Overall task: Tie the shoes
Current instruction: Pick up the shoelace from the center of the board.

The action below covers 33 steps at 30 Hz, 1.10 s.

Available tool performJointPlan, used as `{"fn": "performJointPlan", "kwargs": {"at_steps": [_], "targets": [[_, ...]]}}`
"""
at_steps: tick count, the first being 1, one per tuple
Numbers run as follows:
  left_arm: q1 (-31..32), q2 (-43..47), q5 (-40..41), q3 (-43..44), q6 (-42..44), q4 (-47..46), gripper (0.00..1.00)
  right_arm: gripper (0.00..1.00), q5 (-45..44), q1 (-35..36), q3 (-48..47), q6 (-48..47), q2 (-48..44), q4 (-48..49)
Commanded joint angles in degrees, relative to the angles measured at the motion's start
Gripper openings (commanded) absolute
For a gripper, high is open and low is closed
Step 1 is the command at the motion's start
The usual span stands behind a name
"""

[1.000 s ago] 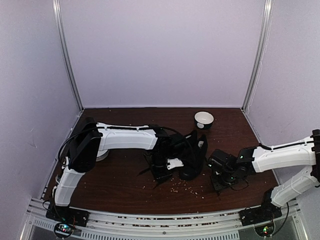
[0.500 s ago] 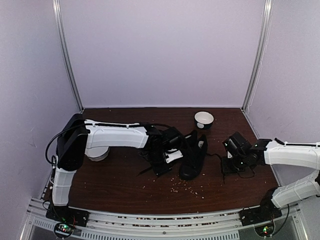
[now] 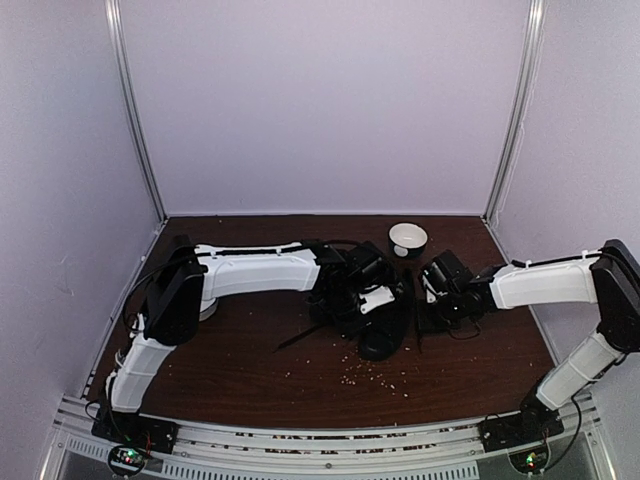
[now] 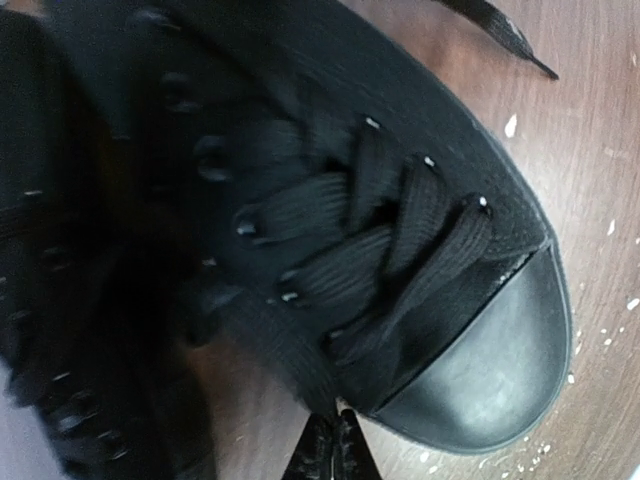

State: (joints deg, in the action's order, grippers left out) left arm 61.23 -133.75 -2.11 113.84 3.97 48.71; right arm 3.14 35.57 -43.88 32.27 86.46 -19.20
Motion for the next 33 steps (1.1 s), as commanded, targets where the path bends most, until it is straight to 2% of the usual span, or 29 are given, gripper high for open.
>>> {"fn": "performJointPlan", "kwargs": {"at_steps": [1, 7, 17, 20, 25, 31, 33], "targets": [[1.5, -3.7, -5.0, 4.2, 2.7, 3.6, 0.00, 0.00, 4.2, 3.1, 0.6, 0.3, 0.6, 4.4], [2.6, -2.1, -12.3, 1.9, 3.3, 1.8, 0.00, 0.00, 7.1, 7.1, 1.4, 2.2, 0.3, 6.7], [3.6, 4.4, -12.9, -6.6, 2.5, -2.4, 0.00, 0.00, 10.2, 10.5, 8.4, 8.8, -6.9, 9.0], [3.5, 7.4, -10.3, -8.4, 2.0, -3.4, 0.00, 0.00, 7.7, 10.6, 8.6, 9.1, -9.7, 5.0], [1.4, 17.2, -4.2, -12.7, -0.4, -6.5, 0.00, 0.00, 4.0, 9.4, 5.0, 6.7, -17.8, -5.0], [-1.9, 28.3, 2.9, -18.0, -0.5, -9.3, 0.00, 0.00, 3.5, 3.9, 0.1, 1.4, -28.2, -14.8], [-2.5, 29.5, 3.9, -18.0, 0.1, -9.6, 0.00, 0.00, 1.8, 1.9, -1.1, -0.2, -29.5, -17.0]]}}
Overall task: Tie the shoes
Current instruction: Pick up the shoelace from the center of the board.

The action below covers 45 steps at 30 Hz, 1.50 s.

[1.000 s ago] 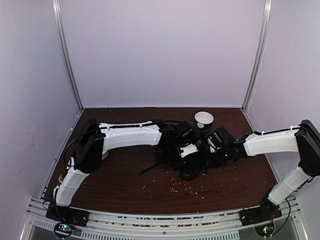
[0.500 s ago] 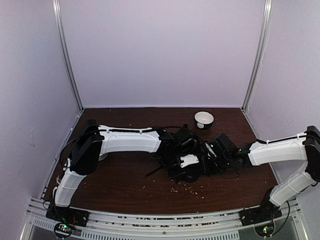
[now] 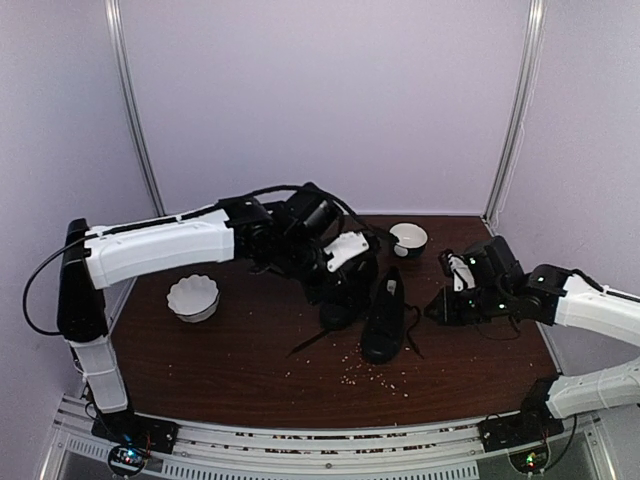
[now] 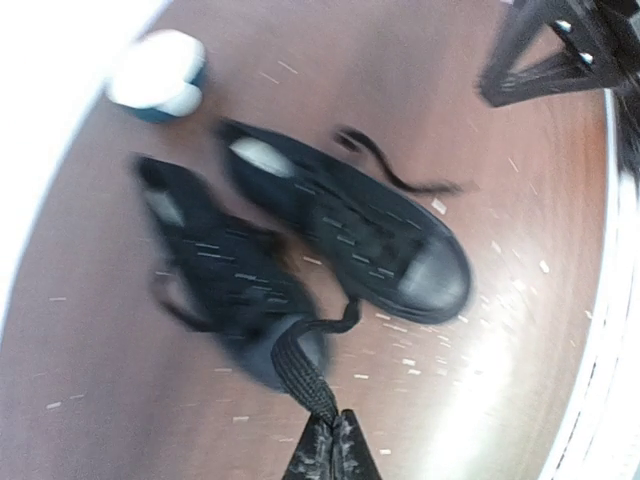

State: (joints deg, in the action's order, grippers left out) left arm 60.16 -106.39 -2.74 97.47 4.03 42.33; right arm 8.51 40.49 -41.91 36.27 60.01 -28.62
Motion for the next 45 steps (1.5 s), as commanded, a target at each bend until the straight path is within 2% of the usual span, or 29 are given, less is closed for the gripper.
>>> {"fn": "performJointPlan", "kwargs": {"at_steps": [1, 3, 5, 6, 9, 10, 12, 15, 19, 23, 28, 31, 33, 34, 35, 40, 45], "targets": [[-1.6, 2.3, 4.7, -1.4, 0.4, -3.2, 0.00, 0.00, -4.4, -3.8, -3.3, -4.8, -2.9, -8.4], [-1.6, 2.4, 4.9, -0.8, 0.7, -3.2, 0.00, 0.00, -7.1, -4.3, -3.5, -5.4, -1.3, -10.6], [-1.6, 2.3, 5.0, -0.3, 0.6, -3.2, 0.00, 0.08, -8.4, -4.2, -3.5, -5.3, 1.2, -12.4], [-1.6, 2.4, 5.0, -0.2, 0.6, -3.2, 0.00, 0.16, -8.4, -3.8, -3.2, -5.3, 2.2, -12.4], [-1.6, 2.4, 5.6, 0.1, 0.6, -3.4, 0.00, 0.49, -7.8, -1.4, -2.6, -6.2, 5.1, -10.3], [-1.6, 2.4, 5.6, 0.2, 0.7, -3.5, 0.00, 0.55, -7.2, -0.9, -2.8, -6.9, 6.5, -9.7], [-1.6, 2.3, 5.9, 0.5, 1.0, -3.4, 0.00, 0.61, -6.4, -0.5, -3.6, -8.1, 9.9, -9.0], [-1.7, 2.3, 6.5, 0.6, 1.6, -3.4, 0.00, 0.63, -5.2, 0.3, -5.7, -10.1, 15.0, -8.7], [-2.0, 2.3, 7.2, 0.4, 1.8, -3.4, 0.00, 0.62, -6.9, 2.3, -7.9, -11.8, 21.5, -9.1], [-2.3, 2.3, 7.6, 0.3, 1.7, -3.4, 0.00, 0.53, -7.3, 2.6, -9.0, -12.8, 27.3, -8.0], [-2.5, 2.2, 7.4, 0.4, 1.9, -3.8, 0.00, 0.46, -7.5, 2.7, -9.7, -13.6, 32.4, -6.4], [-2.6, 2.1, 7.5, 0.2, 1.9, -3.8, 0.00, 0.33, -7.8, 2.8, -9.4, -13.6, 34.6, -5.7], [-2.6, 1.9, 7.5, 0.2, 1.9, -3.7, 0.00, 0.14, -8.1, 2.8, -9.3, -13.5, 35.1, -6.0], [-2.6, 1.9, 7.4, 0.2, 1.9, -3.7, 0.00, 0.04, -8.5, 2.9, -9.3, -13.4, 34.9, -6.5], [-2.7, 1.9, 7.5, 0.2, 1.9, -3.7, 0.00, 0.00, -9.0, 2.9, -9.3, -13.3, 34.3, -7.1], [-2.7, 2.3, 7.2, 0.4, 2.3, -3.9, 0.00, 0.00, -9.2, 2.5, -9.6, -13.0, 24.8, -10.2], [-2.7, 2.3, 6.8, 0.4, 2.8, -5.5, 0.00, 0.00, -7.7, -1.0, -12.3, -13.7, 12.4, -13.8]]}}
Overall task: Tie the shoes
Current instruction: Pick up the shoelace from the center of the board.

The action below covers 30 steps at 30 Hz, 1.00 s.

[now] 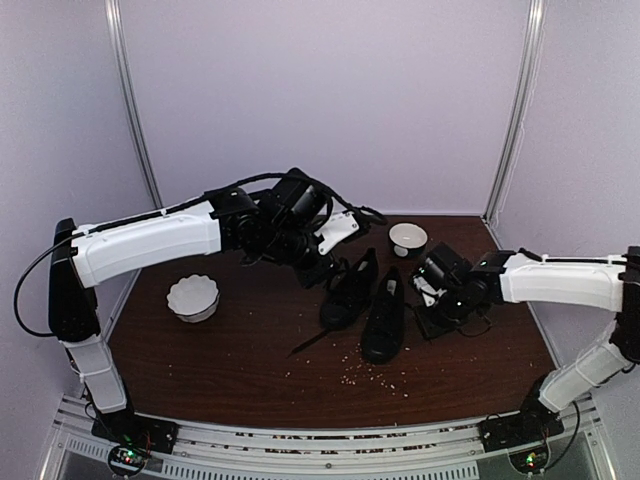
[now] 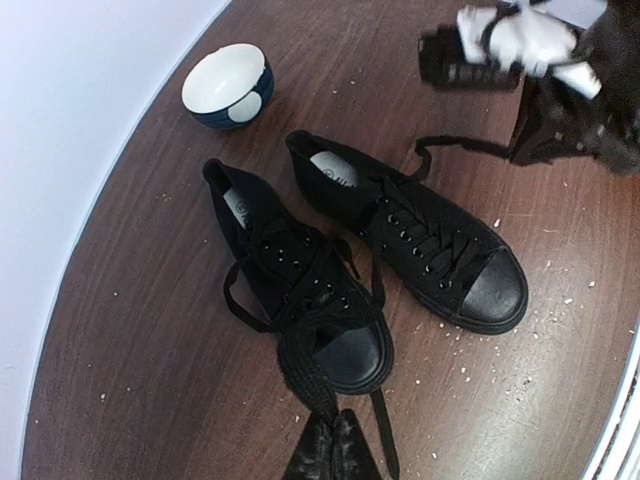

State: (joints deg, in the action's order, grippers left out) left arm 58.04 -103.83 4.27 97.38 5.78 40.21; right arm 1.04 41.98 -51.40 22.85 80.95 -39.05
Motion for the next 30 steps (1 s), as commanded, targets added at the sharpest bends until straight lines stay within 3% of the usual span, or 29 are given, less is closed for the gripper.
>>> {"fn": "performJointPlan", "kwargs": {"at_steps": [1, 6, 14, 19, 24, 30], "targets": [[-0.6, -0.2, -0.3, 0.4, 1.3, -3.8, 0.00, 0.00, 1.0, -3.1, -3.4, -0.9, -10.1, -3.3], [-0.6, -0.5, -1.7, -0.7, 2.9, -6.6, 0.00, 0.00, 8.4, -4.2, -10.3, -4.0, -11.4, 1.2], [-0.1, 3.2, -6.9, -6.5, 3.6, -11.1, 0.00, 0.00, 18.9, -3.5, -27.2, -2.3, 4.6, 9.0], [0.6, 6.3, -10.7, -12.4, 5.2, -16.1, 0.00, 0.00, 19.3, -1.4, -31.1, 0.7, 11.8, 11.4], [1.1, 5.1, -12.4, -12.4, 5.8, -16.6, 0.00, 0.01, 20.2, 0.9, -31.4, 2.4, 15.3, 12.1], [1.1, 4.5, -14.3, -12.6, 5.6, -18.4, 0.00, 0.43, 23.1, 1.1, -29.9, 1.9, 14.2, 12.4]]}}
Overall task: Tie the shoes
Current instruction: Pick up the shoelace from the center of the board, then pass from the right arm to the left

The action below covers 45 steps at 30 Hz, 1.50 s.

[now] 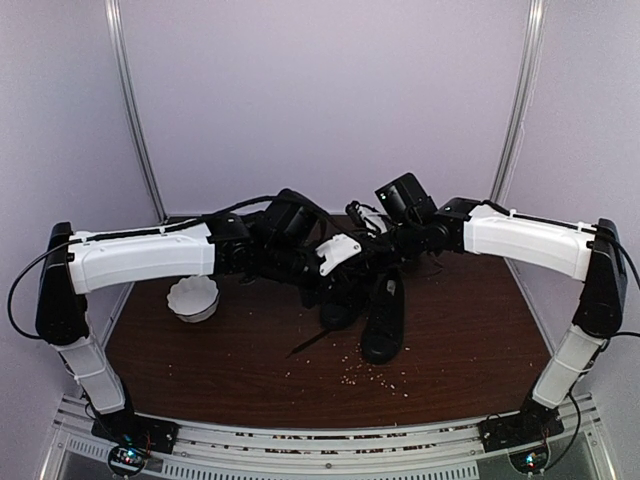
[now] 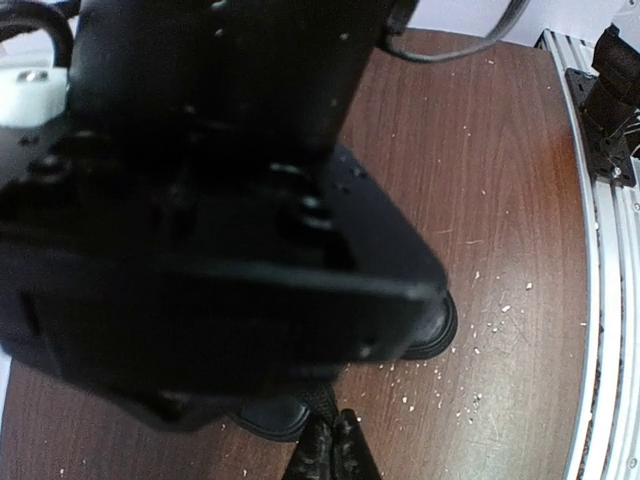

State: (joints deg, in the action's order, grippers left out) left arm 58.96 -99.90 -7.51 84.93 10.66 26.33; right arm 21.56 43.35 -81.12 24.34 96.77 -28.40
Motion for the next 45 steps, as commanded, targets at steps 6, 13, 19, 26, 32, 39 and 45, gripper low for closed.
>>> {"fn": "performJointPlan", "kwargs": {"at_steps": [6, 13, 19, 26, 32, 39, 45], "targets": [[0.0, -1.2, -3.0, 1.7, -0.8, -5.1, 0.00, 0.51, 7.4, -3.7, 2.5, -2.2, -6.4, 3.2], [-0.4, -2.8, -4.3, 3.2, -1.1, -5.1, 0.00, 0.56, 11.6, -7.0, 6.6, -6.3, -9.6, 2.0], [-1.5, -3.7, -3.9, 5.3, -2.0, -4.7, 0.00, 0.54, 13.6, -7.1, 10.9, -14.0, -14.7, 2.2], [-3.0, -4.2, -4.9, 6.5, -2.3, -5.6, 0.00, 0.49, 17.0, -7.1, 21.7, -18.8, -18.2, 16.9], [-3.1, -3.8, -5.5, 6.5, -1.7, -5.5, 0.00, 0.49, 12.7, -7.1, 21.6, -21.9, -14.8, 21.4], [-3.2, -4.0, -5.6, 6.8, -1.3, -5.4, 0.00, 0.46, 15.0, -7.0, 19.6, -21.9, -9.4, 23.2], [-3.3, -4.2, -5.9, 7.2, -1.1, -4.4, 0.00, 0.11, 15.3, -7.0, 22.5, -19.2, -10.7, 28.2]]}}
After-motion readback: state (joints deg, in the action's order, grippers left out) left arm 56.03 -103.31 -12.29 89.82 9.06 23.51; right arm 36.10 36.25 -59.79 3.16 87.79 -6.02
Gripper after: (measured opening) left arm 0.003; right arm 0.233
